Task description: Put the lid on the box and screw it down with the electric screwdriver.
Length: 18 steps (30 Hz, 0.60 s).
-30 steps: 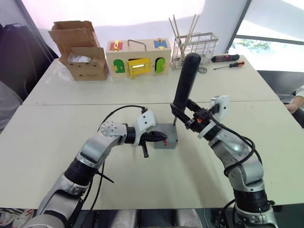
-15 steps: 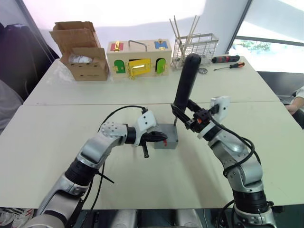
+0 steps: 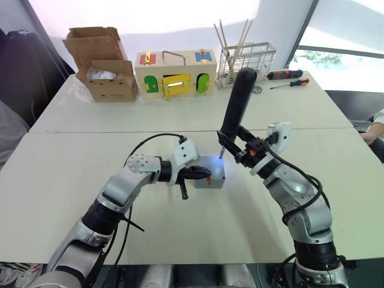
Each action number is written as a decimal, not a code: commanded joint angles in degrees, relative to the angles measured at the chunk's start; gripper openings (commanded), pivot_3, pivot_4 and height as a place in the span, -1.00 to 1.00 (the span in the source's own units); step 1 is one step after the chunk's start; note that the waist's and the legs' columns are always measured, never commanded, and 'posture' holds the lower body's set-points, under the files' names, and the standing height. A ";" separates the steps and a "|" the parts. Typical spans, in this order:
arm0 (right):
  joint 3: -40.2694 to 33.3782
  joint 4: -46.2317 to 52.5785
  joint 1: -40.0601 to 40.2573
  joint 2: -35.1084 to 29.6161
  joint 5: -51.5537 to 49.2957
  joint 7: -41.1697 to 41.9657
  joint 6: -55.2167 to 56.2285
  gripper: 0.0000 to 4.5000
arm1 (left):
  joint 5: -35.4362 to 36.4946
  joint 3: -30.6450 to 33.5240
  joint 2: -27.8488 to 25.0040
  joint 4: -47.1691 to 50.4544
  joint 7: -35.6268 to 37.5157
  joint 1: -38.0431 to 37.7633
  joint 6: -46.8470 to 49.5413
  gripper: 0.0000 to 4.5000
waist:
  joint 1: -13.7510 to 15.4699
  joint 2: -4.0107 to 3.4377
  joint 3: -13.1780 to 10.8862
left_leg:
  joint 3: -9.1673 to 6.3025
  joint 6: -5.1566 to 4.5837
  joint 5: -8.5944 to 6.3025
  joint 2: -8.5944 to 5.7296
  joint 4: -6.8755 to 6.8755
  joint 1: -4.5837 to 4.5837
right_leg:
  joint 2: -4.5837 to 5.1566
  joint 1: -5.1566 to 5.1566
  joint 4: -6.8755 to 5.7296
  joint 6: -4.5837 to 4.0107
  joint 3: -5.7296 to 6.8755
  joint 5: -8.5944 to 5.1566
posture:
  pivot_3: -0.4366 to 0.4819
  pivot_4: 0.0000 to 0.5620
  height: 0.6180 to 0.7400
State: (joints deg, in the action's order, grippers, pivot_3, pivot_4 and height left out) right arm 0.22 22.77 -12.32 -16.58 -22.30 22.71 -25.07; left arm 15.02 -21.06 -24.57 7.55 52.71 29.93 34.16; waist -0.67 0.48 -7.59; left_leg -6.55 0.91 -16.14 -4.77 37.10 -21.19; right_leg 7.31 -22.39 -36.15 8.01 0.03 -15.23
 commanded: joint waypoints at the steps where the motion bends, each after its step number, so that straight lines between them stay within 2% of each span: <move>1: 1.73 -4.32 2.51 -0.34 0.87 0.16 -3.39 -0.21 | -1.14 -0.80 -0.19 -1.27 -0.09 -0.64 0.33 -1.00 | 0.00 0.00 0.00 | 0.00 0.00 0.00 0.00 0.00 0.00 | 0.00 0.00 0.00 0.00 0.00 0.00 | -0.05 -0.47 0.90; 6: 1.51 -3.93 1.87 -0.48 0.79 0.15 -3.49 -0.21 | -1.24 -0.83 0.08 -1.61 -0.22 -0.51 0.07 -1.00 | 0.04 0.00 0.00 | 0.00 0.00 0.00 0.00 -0.01 0.00 | 0.00 0.00 0.01 0.00 0.00 0.00 | -0.05 -0.47 0.90; 9: -0.18 -1.84 -1.09 -0.88 -0.58 -0.72 -5.25 -0.21 | -1.12 -0.42 0.03 -1.41 -0.31 -0.67 -0.33 -1.00 | 0.05 -0.02 -0.02 | 0.00 0.00 0.00 0.00 -0.01 -0.01 | 0.00 0.00 0.02 0.00 0.00 0.00 | -0.05 -0.47 0.90; 15: -7.99 4.52 -13.07 -6.23 -8.96 -0.91 -14.73 -0.21 | 0.20 1.73 -0.37 -1.00 -0.23 -1.17 -1.18 -1.00 | 0.09 -0.30 -0.72 | -0.01 0.00 0.00 0.00 0.01 -0.25 | 0.01 -0.23 0.01 -0.02 0.00 0.01 | -0.05 -0.47 0.90; 18: -14.13 2.84 -21.93 -9.96 -17.30 -0.37 -20.91 -0.21 | 1.13 2.72 0.47 -1.48 -0.23 -1.46 -1.81 -1.00 | 0.19 -0.49 -1.37 | 0.00 0.01 0.01 -0.05 0.02 -0.44 | 0.05 -0.40 0.00 -0.05 -0.01 0.05 | -0.05 -0.47 0.90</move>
State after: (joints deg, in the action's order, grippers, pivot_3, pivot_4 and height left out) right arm -7.93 23.03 -28.69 -24.79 -33.97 21.99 -44.79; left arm 15.98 -18.74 -24.15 7.32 52.57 29.57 31.95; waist -0.48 -0.01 -8.96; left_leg -6.56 0.93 -16.13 -4.86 37.13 -21.77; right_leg 7.38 -22.92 -36.16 7.96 0.03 -15.17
